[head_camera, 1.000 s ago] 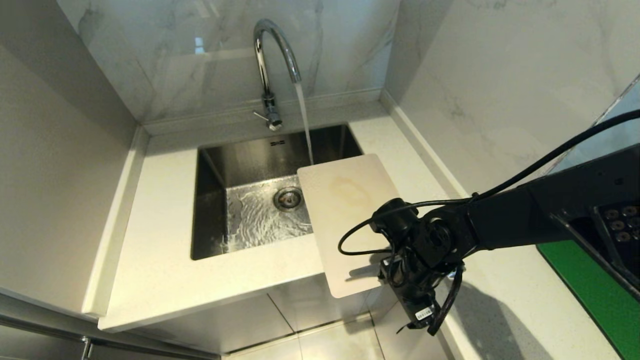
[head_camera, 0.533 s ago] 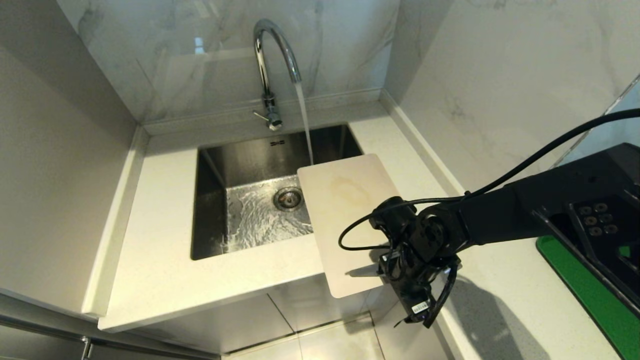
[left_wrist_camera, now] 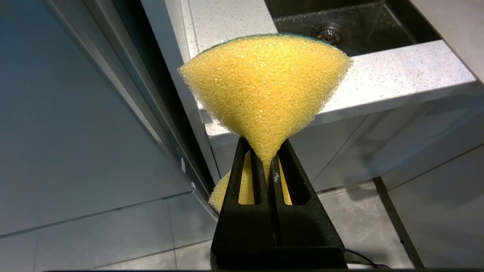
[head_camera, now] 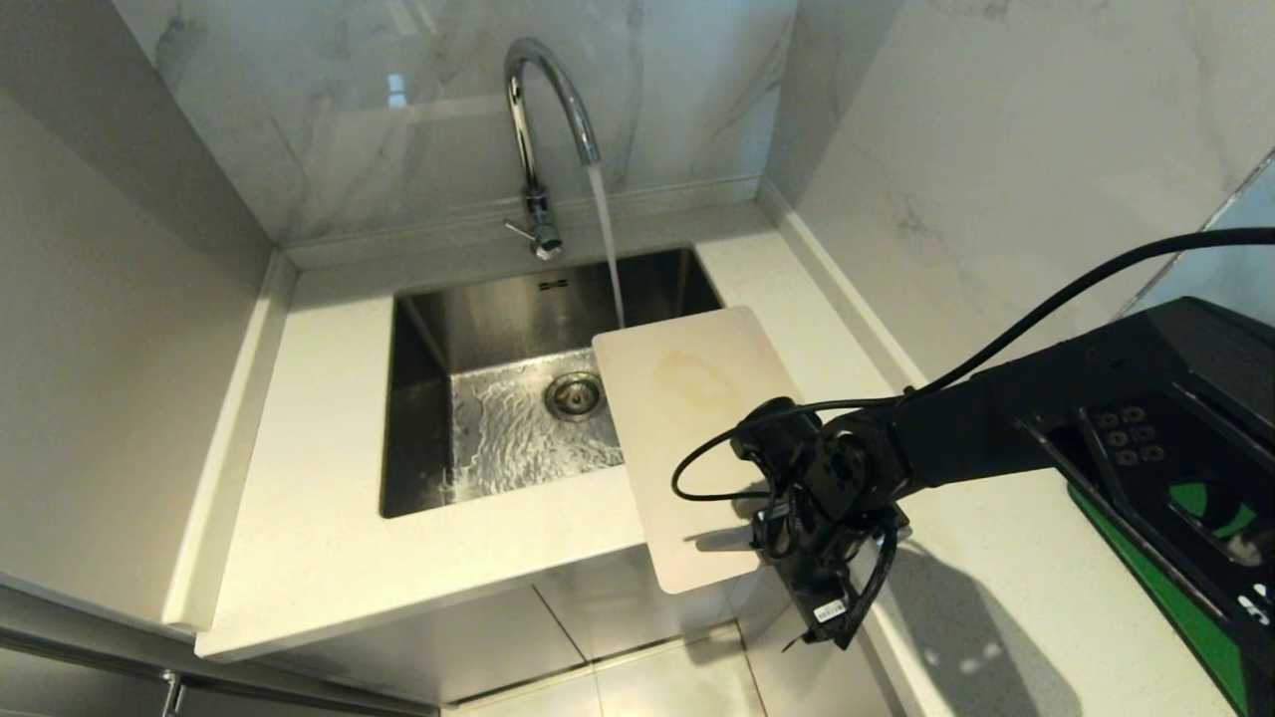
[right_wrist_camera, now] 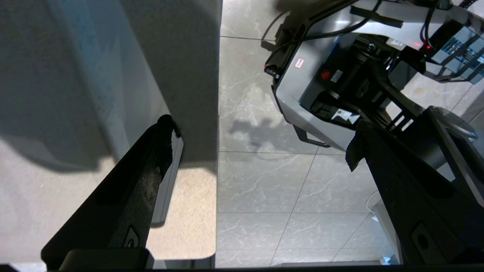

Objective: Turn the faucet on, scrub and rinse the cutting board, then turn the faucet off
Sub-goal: Pick up the cutting board

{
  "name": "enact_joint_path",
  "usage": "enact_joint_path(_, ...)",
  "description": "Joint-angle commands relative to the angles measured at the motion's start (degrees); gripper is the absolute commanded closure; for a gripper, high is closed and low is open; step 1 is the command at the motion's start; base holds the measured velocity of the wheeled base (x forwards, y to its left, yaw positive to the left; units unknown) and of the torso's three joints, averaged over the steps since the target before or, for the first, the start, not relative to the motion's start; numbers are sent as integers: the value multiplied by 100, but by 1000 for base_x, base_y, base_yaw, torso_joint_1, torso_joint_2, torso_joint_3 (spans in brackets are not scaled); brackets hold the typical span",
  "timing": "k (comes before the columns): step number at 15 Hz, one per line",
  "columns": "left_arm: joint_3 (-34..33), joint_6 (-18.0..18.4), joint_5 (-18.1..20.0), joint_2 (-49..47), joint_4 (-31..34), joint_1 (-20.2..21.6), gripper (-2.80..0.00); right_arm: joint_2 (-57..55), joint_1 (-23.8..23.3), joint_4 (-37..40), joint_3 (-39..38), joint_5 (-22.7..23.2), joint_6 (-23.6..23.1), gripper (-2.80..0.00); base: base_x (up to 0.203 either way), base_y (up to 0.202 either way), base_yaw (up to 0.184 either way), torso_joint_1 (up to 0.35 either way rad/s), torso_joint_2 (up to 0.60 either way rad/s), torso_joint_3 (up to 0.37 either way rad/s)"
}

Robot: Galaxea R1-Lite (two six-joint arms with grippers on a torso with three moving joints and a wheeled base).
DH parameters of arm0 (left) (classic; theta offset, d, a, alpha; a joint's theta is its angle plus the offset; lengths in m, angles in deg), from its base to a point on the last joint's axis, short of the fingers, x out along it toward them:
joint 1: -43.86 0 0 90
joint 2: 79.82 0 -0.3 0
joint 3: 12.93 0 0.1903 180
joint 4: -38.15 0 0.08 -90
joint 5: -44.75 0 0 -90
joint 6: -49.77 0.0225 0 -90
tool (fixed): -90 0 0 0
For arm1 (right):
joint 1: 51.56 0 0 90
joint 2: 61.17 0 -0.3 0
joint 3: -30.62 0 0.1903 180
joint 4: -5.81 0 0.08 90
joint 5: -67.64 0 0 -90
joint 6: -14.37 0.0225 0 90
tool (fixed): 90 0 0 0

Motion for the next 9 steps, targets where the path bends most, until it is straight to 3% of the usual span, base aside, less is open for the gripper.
enact_joint_path(1, -8, -3, -1, 19, -2, 2, 0, -153, -13, 13, 62, -4, 41, -280, 0, 0, 0, 0, 0, 0)
enact_joint_path(9, 0, -4, -1, 19, -2, 2, 0, -666, -22, 16, 361, -4, 30, -280, 0, 0, 0, 0, 0, 0)
